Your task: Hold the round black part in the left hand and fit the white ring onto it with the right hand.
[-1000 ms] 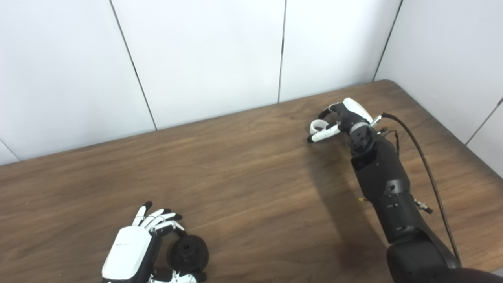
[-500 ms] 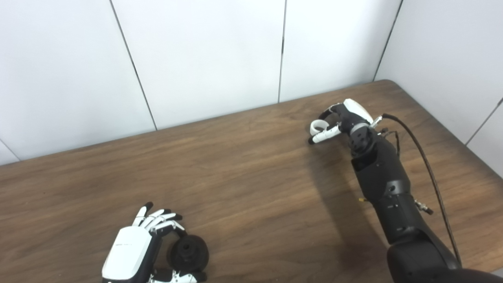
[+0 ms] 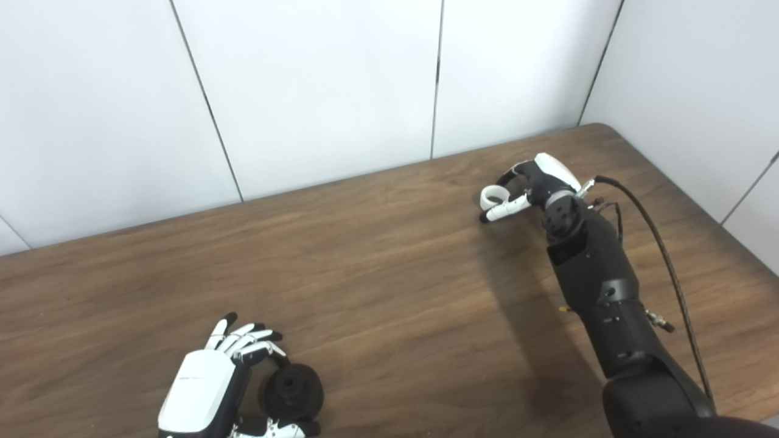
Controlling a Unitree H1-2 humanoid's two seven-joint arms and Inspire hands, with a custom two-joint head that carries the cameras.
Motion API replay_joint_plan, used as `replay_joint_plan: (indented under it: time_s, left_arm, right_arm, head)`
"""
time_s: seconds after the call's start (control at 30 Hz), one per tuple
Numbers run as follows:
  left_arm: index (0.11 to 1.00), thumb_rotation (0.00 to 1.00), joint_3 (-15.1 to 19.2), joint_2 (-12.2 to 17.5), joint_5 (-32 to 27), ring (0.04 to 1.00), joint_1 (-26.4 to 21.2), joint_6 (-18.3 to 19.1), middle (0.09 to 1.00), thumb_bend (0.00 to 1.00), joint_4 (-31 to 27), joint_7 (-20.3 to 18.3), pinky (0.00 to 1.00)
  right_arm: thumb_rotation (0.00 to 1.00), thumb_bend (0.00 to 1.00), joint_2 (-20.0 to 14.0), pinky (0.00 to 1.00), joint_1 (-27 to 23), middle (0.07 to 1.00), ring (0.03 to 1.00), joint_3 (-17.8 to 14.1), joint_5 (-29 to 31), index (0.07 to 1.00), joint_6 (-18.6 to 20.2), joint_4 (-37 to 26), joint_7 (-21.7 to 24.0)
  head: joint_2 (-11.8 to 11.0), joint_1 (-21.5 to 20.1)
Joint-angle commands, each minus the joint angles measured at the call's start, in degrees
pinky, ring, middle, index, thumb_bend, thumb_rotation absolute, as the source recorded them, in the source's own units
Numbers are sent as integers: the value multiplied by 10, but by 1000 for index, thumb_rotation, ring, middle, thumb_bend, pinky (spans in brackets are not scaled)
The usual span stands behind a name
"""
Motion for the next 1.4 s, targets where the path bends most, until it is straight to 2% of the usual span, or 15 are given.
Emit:
replay_joint_plan:
  time_s: [0.0, 0.4, 0.53, 0.57, 0.6, 0.67, 0.83, 1.2, 1.37]
  left_arm:
    - [484, 51, 1, 4, 4, 852, -10, -8, 768, 524, -13, 1, 994]
    - [484, 51, 2, 4, 5, 850, -11, -4, 767, 524, -15, -3, 998]
    - [484, 51, 2, 3, 3, 850, -12, -2, 767, 524, -16, -6, 1000]
    - [484, 51, 3, 3, 2, 852, -12, -2, 768, 524, -17, -8, 1000]
    - [484, 51, 3, 3, 2, 853, -12, -2, 769, 524, -17, -8, 1000]
    - [484, 51, 3, 4, 2, 853, -13, -3, 769, 524, -17, -8, 1000]
    - [484, 51, 3, 3, 1, 851, -15, -5, 767, 524, -15, -5, 995]
    - [484, 51, 3, 1, 2, 854, -15, -3, 768, 524, -18, -7, 999]
    - [484, 51, 1, -1, 7, 854, -15, -3, 765, 524, -18, -6, 1000]
  right_arm:
    - [224, 850, -15, 988, -21, 952, 1000, -4, -6, 675, -4, -21, -9]
    - [219, 852, -16, 983, -22, 948, 1000, 2, -9, 666, -4, -18, -12]
    - [176, 822, -15, 999, -19, 931, 1000, 1, 8, 617, -4, -18, -24]
    - [155, 647, -14, 1000, -18, 922, 1000, 0, 14, 541, -4, -20, -30]
    - [146, 587, -16, 1000, -16, 913, 1000, 3, 19, 514, -4, -21, -36]
    - [137, 537, -20, 1000, -12, 886, 993, 10, 26, 491, -4, -23, -46]
    - [134, 524, -32, 1000, -6, 868, 984, 24, 45, 485, -4, -23, -60]
    - [135, 523, -46, 1000, 6, 876, 998, 41, 47, 486, -4, -34, -53]
    - [137, 522, -50, 1000, 22, 871, 986, 60, 42, 487, -4, -82, -25]
  head:
    - [0, 0]
    - [1, 1]
    - [1, 1]
    - [1, 1]
    - [1, 1]
    - [1, 0]
    - [1, 0]
    - [4, 0]
    - [5, 11]
